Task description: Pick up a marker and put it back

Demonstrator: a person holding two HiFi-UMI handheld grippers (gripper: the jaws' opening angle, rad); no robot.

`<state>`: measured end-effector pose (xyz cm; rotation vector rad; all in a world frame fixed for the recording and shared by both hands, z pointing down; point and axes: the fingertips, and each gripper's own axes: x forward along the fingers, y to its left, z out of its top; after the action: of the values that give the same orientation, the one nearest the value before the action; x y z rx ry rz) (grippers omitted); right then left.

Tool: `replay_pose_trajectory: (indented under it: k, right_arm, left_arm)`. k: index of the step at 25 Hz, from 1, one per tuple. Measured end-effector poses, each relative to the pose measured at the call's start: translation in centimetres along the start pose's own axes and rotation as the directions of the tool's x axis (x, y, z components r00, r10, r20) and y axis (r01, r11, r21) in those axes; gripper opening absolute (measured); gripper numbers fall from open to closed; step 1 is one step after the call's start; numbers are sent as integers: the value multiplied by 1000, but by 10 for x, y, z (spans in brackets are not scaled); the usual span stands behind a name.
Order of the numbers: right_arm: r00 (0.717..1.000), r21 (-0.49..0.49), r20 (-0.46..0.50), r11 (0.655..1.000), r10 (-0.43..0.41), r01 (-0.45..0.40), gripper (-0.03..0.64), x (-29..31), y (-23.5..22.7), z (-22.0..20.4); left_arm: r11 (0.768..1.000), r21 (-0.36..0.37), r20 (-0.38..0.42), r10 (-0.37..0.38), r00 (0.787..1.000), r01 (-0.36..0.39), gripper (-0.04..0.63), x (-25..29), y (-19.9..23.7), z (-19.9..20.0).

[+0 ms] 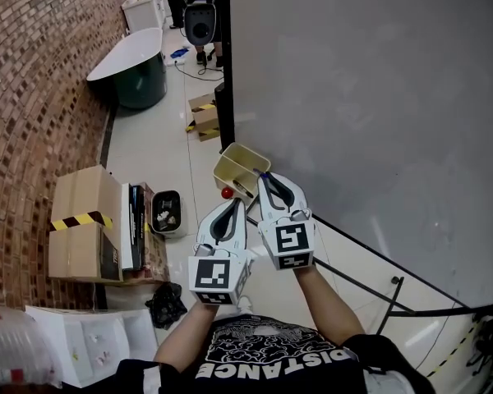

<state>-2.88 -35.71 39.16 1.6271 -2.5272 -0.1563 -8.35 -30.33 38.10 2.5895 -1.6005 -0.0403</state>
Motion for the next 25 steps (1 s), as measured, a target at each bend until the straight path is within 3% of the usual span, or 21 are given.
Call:
replay_pose_trajectory:
  k: [8,25]
  right_arm:
    - [999,48,-44,999,20,-18,34,19,0,-17]
    - [997,16,-72,1000,1,0,35,31,-6,-45]
  left_arm:
    - [1000,-9,-5,10,1000,-10,6,9,10,-2]
    - [999,-18,-24,39,999,-39,6,13,21,-11]
